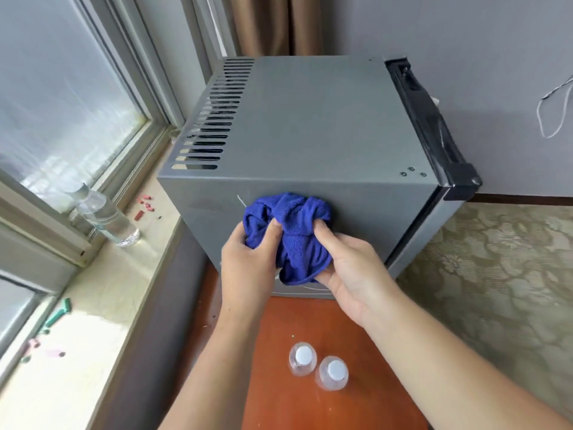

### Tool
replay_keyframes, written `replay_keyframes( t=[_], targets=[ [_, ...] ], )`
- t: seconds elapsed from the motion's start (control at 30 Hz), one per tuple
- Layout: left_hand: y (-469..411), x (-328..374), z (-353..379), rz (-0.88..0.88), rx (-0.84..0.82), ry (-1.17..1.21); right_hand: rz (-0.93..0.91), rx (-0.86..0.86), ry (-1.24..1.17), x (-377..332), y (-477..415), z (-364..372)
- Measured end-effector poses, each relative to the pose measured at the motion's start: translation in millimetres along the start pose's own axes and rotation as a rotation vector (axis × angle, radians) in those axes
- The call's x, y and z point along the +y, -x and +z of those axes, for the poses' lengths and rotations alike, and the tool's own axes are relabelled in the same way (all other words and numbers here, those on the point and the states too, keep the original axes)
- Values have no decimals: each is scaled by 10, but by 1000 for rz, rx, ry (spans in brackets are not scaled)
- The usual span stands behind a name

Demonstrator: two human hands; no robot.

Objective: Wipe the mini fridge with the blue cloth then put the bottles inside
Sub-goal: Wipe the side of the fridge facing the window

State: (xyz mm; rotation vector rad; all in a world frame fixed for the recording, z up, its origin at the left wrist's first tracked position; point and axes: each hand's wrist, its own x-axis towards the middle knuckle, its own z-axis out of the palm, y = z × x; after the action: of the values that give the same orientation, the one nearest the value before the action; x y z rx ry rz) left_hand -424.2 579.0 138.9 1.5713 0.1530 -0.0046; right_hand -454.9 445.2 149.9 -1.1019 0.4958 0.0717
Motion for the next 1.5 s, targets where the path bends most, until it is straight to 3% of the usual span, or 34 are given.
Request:
replay_keyframes(
  t=[0.2,0.43,0.7,0.87,1.07,1.3,1.5],
  targets=[
    [-103,-458,-148,-152,-35,-44,67,157,-23,395,20,117],
    [4,-2,281,-35,-245,48,-259,356,-16,-39,312,-30],
    [-255,225,-441,59,-46,149,-305,172,93,-7,156,716],
    [-352,-129,-731,-64,68,177,-145,113,100,376,-26,1000],
    [-337,-431,-720,-218,4,60,-52,211,92,665,-117,818],
    [-361,13,-791,-2,-12,68,-288,198,72,497,-71,972],
    [-510,143,-1133,35,75,103,-370,171,111,493,-116,1412]
  ],
)
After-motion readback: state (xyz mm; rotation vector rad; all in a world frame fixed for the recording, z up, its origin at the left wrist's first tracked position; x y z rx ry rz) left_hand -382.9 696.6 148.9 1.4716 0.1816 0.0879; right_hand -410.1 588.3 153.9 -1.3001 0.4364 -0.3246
